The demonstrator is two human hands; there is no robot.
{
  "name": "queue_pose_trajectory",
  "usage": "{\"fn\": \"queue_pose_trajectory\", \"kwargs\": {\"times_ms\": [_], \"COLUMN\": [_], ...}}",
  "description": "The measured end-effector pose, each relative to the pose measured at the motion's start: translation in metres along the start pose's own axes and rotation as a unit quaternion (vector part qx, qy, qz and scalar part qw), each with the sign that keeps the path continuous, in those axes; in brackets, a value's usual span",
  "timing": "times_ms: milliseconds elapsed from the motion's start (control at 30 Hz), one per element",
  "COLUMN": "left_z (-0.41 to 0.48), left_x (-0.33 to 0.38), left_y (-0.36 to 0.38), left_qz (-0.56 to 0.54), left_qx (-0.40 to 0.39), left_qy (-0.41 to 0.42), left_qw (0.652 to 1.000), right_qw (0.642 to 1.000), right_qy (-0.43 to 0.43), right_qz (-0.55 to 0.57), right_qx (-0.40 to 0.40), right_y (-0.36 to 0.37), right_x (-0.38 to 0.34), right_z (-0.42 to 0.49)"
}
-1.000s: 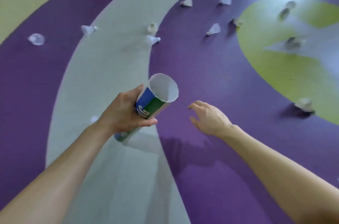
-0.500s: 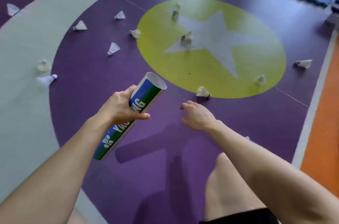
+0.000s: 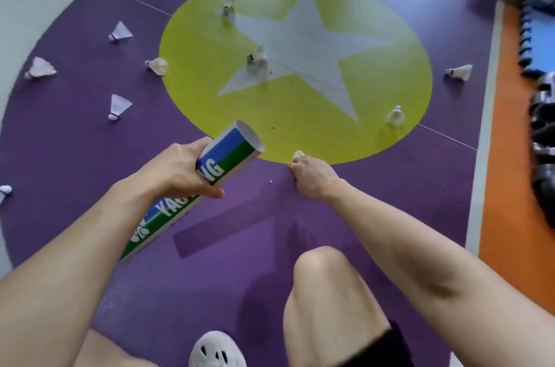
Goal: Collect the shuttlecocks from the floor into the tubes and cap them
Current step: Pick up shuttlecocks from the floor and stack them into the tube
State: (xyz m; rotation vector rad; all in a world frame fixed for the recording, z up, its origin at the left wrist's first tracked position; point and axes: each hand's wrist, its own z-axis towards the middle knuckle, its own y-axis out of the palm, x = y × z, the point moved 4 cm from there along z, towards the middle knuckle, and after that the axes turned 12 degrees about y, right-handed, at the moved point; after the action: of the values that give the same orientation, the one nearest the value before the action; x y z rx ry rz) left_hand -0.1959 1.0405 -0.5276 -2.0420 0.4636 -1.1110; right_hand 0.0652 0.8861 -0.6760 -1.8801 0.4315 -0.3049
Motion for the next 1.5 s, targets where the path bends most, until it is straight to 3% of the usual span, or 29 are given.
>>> {"fn": "queue_pose_trajectory", "kwargs": {"times_ms": [200, 333, 433, 533, 600, 733, 800, 867, 967, 1133, 1200, 1300, 1433, 1500], "left_z": [0.067, 0.08, 0.076, 0.064, 0.053, 0.038, 0.032, 0.029, 0.028, 0.027, 0.027, 0.023, 0.018, 0.016], "left_x": [-0.002, -0.021, -0.038, -0.052, -0.063, -0.08, -0.086, -0.093, -0.101, -0.106, -0.108, -0.112, -0.113, -0.11], "left_y": [0.002, -0.012, -0.015, -0.026, -0.038, -0.053, -0.055, -0.055, -0.057, -0.062, -0.061, -0.066, -0.073, -0.073], "left_qz": [0.039, 0.065, 0.061, 0.033, 0.019, 0.03, 0.041, 0.043, 0.058, 0.07, 0.067, 0.04, 0.042, 0.056], "left_qx": [-0.07, -0.039, -0.015, -0.013, 0.007, 0.049, 0.055, 0.058, 0.051, 0.051, 0.051, 0.069, 0.081, 0.078], "left_qy": [0.041, 0.04, 0.032, 0.009, -0.007, -0.025, -0.027, -0.034, -0.044, -0.061, -0.06, -0.062, -0.063, -0.059], "left_qw": [0.996, 0.996, 0.998, 0.999, 1.0, 0.998, 0.997, 0.997, 0.996, 0.994, 0.995, 0.995, 0.994, 0.994], "right_qw": [0.991, 0.981, 0.981, 0.997, 0.992, 0.894, 0.828, 0.794, 0.807, 0.783, 0.81, 0.879, 0.9, 0.903], "right_qy": [-0.079, -0.077, -0.03, 0.025, 0.069, 0.088, 0.079, 0.047, -0.002, -0.006, -0.062, -0.143, -0.154, -0.165], "right_qz": [-0.112, -0.175, -0.193, -0.078, 0.089, 0.393, 0.512, 0.568, 0.553, 0.584, 0.561, 0.451, 0.396, 0.389], "right_qx": [0.008, -0.002, -0.002, 0.013, 0.061, 0.196, 0.214, 0.213, 0.208, 0.213, 0.159, 0.05, 0.098, 0.077], "right_y": [0.031, 0.061, 0.061, 0.016, -0.043, -0.162, -0.191, -0.204, -0.206, -0.21, -0.206, -0.196, -0.195, -0.196], "right_x": [0.011, 0.012, 0.023, 0.019, -0.002, -0.045, -0.065, -0.085, -0.1, -0.119, -0.139, -0.16, -0.162, -0.167], "right_z": [0.053, 0.089, 0.099, 0.101, 0.104, 0.09, 0.074, 0.059, 0.051, 0.048, 0.049, 0.044, 0.035, 0.033]}}
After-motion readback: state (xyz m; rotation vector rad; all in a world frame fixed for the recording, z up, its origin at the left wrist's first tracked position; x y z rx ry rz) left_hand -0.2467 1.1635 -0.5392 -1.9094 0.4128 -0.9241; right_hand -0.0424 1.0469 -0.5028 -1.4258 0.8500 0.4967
